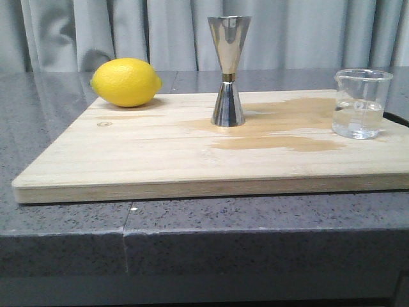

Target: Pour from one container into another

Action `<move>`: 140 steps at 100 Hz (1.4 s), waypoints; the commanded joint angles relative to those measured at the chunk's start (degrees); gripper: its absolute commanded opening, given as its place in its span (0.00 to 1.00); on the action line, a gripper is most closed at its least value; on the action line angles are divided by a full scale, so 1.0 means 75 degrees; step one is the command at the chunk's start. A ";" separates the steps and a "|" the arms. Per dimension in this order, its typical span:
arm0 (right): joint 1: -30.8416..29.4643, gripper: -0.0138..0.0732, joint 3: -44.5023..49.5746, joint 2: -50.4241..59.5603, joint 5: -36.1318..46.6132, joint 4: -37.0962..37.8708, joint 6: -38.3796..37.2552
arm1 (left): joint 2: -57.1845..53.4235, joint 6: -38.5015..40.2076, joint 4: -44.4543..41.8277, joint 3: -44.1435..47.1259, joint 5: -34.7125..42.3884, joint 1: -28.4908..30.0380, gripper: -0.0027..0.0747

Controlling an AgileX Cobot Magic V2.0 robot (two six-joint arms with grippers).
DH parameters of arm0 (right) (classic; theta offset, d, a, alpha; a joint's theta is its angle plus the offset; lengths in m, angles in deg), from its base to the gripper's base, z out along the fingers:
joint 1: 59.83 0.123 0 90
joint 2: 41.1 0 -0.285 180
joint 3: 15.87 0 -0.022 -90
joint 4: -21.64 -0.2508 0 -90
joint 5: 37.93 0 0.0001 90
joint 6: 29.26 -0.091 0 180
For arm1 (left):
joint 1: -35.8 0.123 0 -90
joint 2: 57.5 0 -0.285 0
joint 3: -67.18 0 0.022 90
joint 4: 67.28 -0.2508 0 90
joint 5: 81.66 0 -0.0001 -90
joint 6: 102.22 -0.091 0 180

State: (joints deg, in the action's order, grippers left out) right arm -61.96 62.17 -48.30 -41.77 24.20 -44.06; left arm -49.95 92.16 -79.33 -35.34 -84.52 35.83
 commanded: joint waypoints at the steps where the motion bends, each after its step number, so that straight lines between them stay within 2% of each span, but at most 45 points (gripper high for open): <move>1: -0.0037 0.08 0.0197 0.0139 0.0645 0.0083 0.0018 | -0.0197 0.0058 0.0000 0.0265 0.0604 0.0005 0.01; 59: -0.0037 0.08 0.0197 0.0139 0.0748 0.0083 0.0018 | -0.0197 0.0058 0.0019 0.0265 0.0781 0.0005 0.01; 67: -0.0037 0.08 0.0197 0.0139 0.1168 -0.0041 0.0018 | -0.0197 0.0208 0.0459 0.0265 0.1064 0.0005 0.01; 74: -0.0037 0.08 0.0197 0.0139 0.1742 -0.0342 0.0018 | -0.0197 0.0284 0.1353 0.0265 0.1731 0.0005 0.01; 81: -0.0037 0.08 0.0197 0.0139 0.2363 -0.0788 0.0005 | -0.0197 0.0948 0.2454 0.0265 0.2381 0.0005 0.01; 86: -0.0037 0.08 0.0197 0.0139 0.2856 -0.1043 0.0005 | -0.0197 0.1782 0.3161 0.0235 0.2814 0.0005 0.01; 92: -0.0037 0.08 0.0197 0.0139 0.3582 -0.1081 -0.0338 | -0.0197 0.2683 0.3449 0.0199 0.3398 0.0005 0.01; 99: -0.0037 0.08 0.0183 0.0139 0.4396 -0.1081 -0.1195 | -0.0197 0.3514 0.3337 0.0175 0.4013 0.0005 0.01; 106: -0.0037 0.08 0.0060 0.0139 0.4708 -0.1033 -0.1976 | -0.0197 0.4009 0.2757 0.0091 0.4320 -0.0004 0.01; 110: -0.0037 0.08 -0.0150 0.0139 0.4478 -0.0856 -0.2091 | -0.0197 0.4421 0.1935 -0.0064 0.4224 0.0005 0.01; 115: -0.0037 0.08 -0.0555 0.0139 0.3660 -0.0488 -0.2109 | -0.0141 0.5198 0.0796 -0.0402 0.3836 -0.0056 0.01; 119: -0.0037 0.08 -0.1020 0.0125 0.2585 -0.0191 -0.2109 | -0.0035 0.5828 -0.0207 -0.0668 0.3576 -0.0128 0.01; 127: -0.0023 0.08 -0.1964 -0.0095 0.0512 0.0240 -0.2109 | 0.0366 0.7345 -0.2879 -0.1336 0.3471 -0.0294 0.01; 140: -0.0023 0.08 -0.3289 -0.1019 -0.0850 0.1096 -0.1467 | 0.1745 0.9395 -0.6248 -0.2364 0.4023 -0.0542 0.01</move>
State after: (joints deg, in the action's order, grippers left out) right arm -61.96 44.99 -50.68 -43.70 27.60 -58.64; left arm -44.13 151.12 -108.12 -46.61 -60.13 33.07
